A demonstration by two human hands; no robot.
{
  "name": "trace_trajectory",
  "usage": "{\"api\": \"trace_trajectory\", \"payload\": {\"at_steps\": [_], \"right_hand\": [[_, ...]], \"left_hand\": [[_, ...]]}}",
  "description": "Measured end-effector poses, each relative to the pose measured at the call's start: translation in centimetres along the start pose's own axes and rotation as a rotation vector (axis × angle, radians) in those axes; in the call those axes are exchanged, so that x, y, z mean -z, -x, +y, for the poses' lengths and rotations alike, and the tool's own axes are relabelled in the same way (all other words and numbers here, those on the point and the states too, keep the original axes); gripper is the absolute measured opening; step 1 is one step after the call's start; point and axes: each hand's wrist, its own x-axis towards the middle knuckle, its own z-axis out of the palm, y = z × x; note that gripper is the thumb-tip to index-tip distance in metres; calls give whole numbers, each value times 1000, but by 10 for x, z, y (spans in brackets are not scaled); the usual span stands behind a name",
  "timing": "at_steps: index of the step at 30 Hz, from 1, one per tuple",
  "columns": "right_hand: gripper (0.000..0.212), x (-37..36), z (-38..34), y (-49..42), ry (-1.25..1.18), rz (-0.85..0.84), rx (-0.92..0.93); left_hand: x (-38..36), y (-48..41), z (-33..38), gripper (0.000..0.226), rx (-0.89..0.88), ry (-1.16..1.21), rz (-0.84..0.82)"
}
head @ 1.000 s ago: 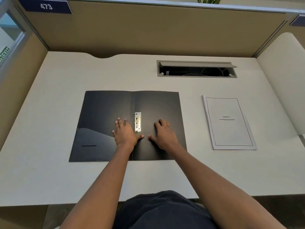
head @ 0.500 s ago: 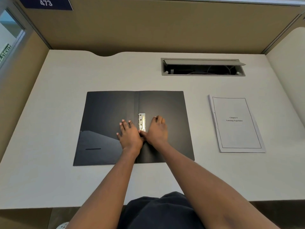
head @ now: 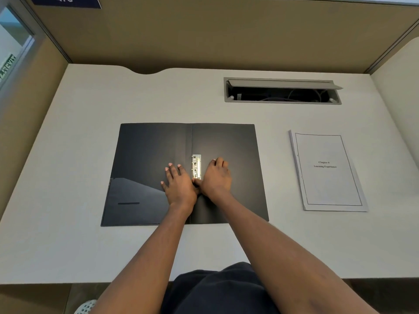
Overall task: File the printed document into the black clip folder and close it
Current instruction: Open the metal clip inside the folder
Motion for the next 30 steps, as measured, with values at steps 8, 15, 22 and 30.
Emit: {"api": "trace_trajectory", "payload": {"at_steps": [8, 15, 22, 30], "right_hand": [[90, 1, 1, 3, 18, 7, 41], [68, 11, 8, 2, -122, -35, 78], [29, 18, 0, 5, -529, 128, 155], [14, 28, -15, -39, -735, 122, 138]], "left_hand": [[2, 2, 1, 88, -5, -20, -10], [5, 5, 2, 98, -11, -12, -16], [8, 7, 5, 113, -7, -31, -30], [7, 8, 5, 121, -10, -54, -25]]}}
